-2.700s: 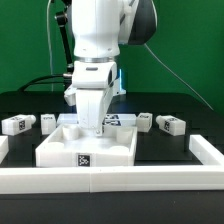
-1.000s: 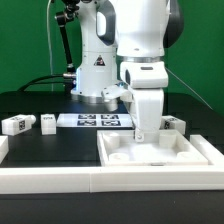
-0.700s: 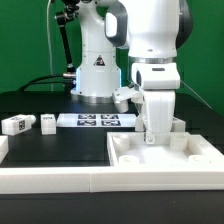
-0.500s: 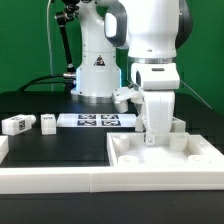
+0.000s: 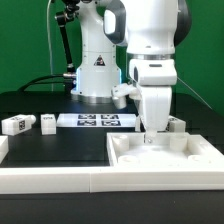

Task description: Assemble square table

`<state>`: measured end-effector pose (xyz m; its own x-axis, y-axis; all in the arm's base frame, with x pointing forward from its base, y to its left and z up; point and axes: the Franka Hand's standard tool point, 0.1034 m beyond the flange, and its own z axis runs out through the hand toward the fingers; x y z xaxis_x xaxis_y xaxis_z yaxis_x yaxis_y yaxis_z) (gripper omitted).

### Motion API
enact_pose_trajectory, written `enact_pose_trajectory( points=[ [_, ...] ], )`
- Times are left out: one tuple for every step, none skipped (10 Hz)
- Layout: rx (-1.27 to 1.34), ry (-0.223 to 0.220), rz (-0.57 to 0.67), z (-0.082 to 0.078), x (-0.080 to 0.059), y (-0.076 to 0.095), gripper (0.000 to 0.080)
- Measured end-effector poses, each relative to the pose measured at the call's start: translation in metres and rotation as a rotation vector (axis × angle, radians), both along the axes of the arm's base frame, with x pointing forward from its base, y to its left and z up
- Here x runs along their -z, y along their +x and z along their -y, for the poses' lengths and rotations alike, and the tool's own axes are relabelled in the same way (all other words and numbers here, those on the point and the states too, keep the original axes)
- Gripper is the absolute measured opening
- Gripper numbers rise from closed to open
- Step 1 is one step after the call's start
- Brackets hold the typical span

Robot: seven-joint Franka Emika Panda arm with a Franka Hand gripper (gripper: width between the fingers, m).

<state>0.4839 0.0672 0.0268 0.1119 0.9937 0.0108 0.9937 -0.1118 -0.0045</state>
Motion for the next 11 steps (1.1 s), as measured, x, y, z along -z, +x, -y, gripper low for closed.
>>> enact_pose_trajectory(
  points=[
    [0.029, -0.004, 0.004, -0.004, -0.007, -0.004, 0.0641],
    [0.044, -0.005, 0.012, -0.006, -0.013, -0.005, 0.0647],
    [0.074, -0.006, 0.021, -0.010, -0.020, -0.006, 0.0647],
    [0.077, -0.006, 0.026, -0.013, -0.025, -0.009, 0.0649],
    [0.078, -0.006, 0.023, -0.012, -0.023, -0.009, 0.0649],
    [0.079, -0.006, 0.020, -0.012, -0.022, -0.010, 0.0649],
    [0.079, -0.006, 0.020, -0.012, -0.022, -0.010, 0.0649],
    [0.079, -0.006, 0.019, -0.012, -0.021, -0.010, 0.0649],
    [0.082, -0.006, 0.018, -0.012, -0.021, -0.010, 0.0649],
    [0.229, -0.002, 0.015, -0.018, -0.020, -0.016, 0.0649],
    [0.251, -0.002, 0.014, -0.025, -0.021, -0.019, 0.0649]
  ],
)
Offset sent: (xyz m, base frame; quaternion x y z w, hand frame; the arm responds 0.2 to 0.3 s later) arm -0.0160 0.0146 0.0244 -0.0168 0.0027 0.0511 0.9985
